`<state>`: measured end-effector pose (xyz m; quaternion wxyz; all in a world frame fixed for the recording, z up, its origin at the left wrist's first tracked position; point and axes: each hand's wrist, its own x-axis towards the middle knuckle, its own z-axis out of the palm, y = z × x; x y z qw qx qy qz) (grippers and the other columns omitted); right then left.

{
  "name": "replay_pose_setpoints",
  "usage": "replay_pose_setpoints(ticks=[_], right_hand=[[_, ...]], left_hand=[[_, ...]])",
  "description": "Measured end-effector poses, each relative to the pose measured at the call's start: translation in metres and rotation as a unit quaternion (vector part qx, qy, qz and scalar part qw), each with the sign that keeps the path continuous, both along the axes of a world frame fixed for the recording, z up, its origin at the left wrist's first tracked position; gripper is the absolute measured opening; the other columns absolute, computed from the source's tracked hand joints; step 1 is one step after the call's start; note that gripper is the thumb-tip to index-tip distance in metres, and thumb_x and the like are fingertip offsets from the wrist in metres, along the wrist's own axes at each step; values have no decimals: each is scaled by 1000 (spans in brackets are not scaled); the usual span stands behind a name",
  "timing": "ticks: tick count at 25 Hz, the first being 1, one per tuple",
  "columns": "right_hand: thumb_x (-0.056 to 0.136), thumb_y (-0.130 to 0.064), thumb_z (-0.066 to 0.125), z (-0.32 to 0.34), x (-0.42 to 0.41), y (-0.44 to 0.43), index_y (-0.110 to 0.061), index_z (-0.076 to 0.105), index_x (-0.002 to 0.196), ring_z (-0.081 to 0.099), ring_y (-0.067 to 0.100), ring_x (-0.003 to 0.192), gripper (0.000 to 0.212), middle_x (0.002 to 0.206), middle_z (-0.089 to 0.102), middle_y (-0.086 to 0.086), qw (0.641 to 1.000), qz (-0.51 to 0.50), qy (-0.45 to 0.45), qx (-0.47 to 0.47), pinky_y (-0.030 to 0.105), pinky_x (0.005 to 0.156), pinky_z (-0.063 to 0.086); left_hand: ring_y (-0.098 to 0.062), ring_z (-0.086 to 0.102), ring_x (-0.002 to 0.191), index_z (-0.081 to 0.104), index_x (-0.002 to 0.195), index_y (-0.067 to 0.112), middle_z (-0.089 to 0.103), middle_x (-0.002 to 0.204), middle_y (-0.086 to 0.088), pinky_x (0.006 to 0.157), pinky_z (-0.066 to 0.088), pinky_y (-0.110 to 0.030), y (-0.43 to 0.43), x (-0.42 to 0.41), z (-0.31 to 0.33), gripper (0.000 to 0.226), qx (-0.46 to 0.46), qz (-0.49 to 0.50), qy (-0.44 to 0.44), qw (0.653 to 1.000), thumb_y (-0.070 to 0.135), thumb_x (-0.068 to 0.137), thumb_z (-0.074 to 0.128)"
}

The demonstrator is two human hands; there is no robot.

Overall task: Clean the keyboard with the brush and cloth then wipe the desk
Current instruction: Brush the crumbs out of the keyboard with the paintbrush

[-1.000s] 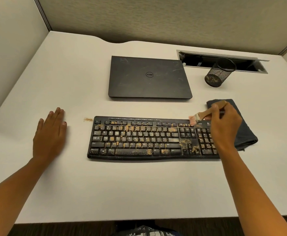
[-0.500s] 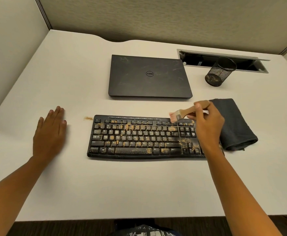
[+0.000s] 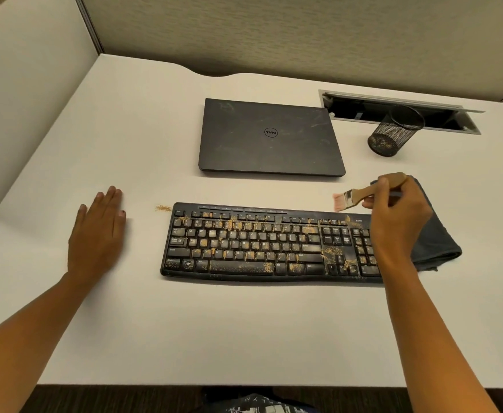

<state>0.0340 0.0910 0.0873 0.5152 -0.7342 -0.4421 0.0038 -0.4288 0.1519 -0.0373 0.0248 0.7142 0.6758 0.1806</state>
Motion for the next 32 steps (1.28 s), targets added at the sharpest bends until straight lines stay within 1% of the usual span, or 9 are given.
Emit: replay_pose_setpoints(ticks=[3,6,11,14,17,19,24,30,32], right_hand=[[99,-25,51,0,-13,5,-11,60,95,68,15,65,17,90,66,8,999,44,10,-21,14,56,52],[99,-16,52,4,-37,11,-10,60,97,66,11,71,11,93,62,1,986,147,-9,-75,16,60,52],[94,4,49,23,-14,-1,3,60,94,58,-13,69,11,93,60,15,972,191,10,-133,2,53,43],[94,3,50,24,25,-7,-13,61,85,61,-5,73,20,88,65,5,974,167,-6,-151,25,70,57],[94,0,51,15,45,-2,-22,59,78,64,12,84,28,87,65,-7,971,168,29,-169,44,81,57],[94,0,51,11,45,6,-16,59,82,65,18,88,21,87,66,-9,972,169,51,-158,40,81,57],[93,3,51,13,39,23,-11,60,85,62,-6,74,18,87,65,-2,983,143,59,-103,14,72,53],[94,1,51,4,41,0,-13,61,86,65,-2,82,19,87,64,-8,977,162,93,-103,18,73,56],[94,-1,52,0,40,8,-22,60,81,66,7,85,27,88,65,-5,978,147,117,-95,27,75,58]], left_hand=[[-23,26,147,35,150,12,31,158,-5,119,10,-40,2,0,0,48,-10,1,-7,1000,25,104,29],[-22,25,147,35,151,12,31,158,-3,119,9,-38,0,1,2,45,-18,6,-13,1000,19,106,34],[-20,23,147,34,151,13,30,159,-2,119,6,-34,1,0,3,46,-23,4,-19,1000,20,106,34],[-21,23,147,34,151,13,30,159,-3,119,4,-33,1,0,1,47,-17,3,-13,1000,23,106,31],[-22,25,147,35,150,12,32,158,-4,116,-2,-23,0,0,2,54,-8,4,-13,1000,31,102,24],[-23,27,146,36,150,11,33,157,-5,115,-5,-19,0,1,2,55,-1,3,-14,1000,32,101,23],[-23,26,147,35,150,12,31,158,-4,119,6,-34,0,1,2,53,-5,-1,-16,1000,30,102,25],[-22,24,147,35,150,12,31,158,-4,118,5,-34,-1,3,5,54,-14,1,-23,1000,31,101,24],[-22,24,147,35,150,12,30,158,-4,118,5,-33,-1,2,5,55,-13,1,-25,1000,32,100,23]])
